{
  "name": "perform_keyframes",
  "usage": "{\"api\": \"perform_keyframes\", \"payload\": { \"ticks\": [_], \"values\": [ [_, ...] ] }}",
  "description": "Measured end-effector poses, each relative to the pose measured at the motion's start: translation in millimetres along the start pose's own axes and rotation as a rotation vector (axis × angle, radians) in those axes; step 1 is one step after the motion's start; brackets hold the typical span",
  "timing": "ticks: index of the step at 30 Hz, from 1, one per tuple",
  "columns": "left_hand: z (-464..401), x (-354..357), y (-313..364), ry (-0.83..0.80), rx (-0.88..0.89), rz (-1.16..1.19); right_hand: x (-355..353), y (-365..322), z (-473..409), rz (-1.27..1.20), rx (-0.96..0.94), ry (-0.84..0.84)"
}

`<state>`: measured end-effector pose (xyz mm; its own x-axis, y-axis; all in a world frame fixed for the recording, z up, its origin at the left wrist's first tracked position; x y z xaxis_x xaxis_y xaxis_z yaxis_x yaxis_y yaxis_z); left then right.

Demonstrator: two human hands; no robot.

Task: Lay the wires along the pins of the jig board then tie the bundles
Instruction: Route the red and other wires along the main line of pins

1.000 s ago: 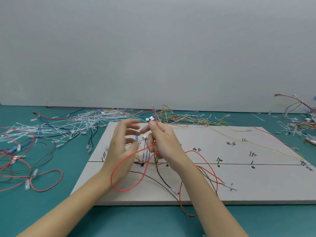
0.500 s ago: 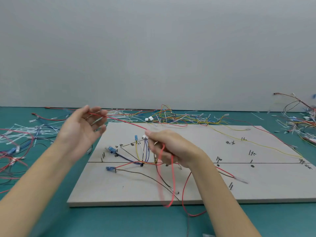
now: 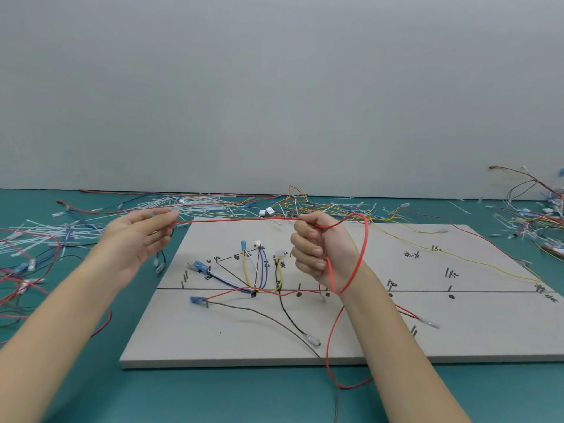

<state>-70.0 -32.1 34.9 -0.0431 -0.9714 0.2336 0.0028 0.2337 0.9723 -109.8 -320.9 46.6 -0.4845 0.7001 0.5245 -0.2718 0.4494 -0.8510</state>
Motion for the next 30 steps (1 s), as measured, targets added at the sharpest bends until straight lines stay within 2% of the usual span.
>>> {"api": "perform_keyframes", "payload": {
  "ticks": [6,10,13,17,23,30],
  "values": [
    [-3,-6,-6,-0.206,-0.167,-0.143,-11,0,2,-0.256,-0.078,0.085],
    [-3,-20,-11,-0.435,-0.347,-0.228,-14,3,2,-0.416,-0.122,0.144],
    [-4,-26,-14,-0.463,-0.382,-0.333,-16,6,0,-0.448,-0.102,0.189],
    [-3,-27,-15,-0.41,-0.398,-0.483,-16,10,-1,-0.345,-0.011,0.218],
    [1,-29,-13,-0.414,-0.439,-0.654,-15,11,0,-0.01,0.165,0.31],
    [2,-25,-12,-0.423,-0.381,-0.751,-17,10,-1,0.121,0.211,0.397]
  ]
}}
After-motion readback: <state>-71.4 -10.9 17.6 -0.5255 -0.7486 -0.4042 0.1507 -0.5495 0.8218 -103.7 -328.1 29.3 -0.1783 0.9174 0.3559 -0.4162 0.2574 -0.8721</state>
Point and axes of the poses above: each hand's wrist, its own z-axis away from the middle knuckle, its own x-axis out of the palm, y = z × x, the point moved 2 cm from there along -z, towards the middle knuckle, and after that the axes turned 11 degrees about -y, right-handed, at the moved point
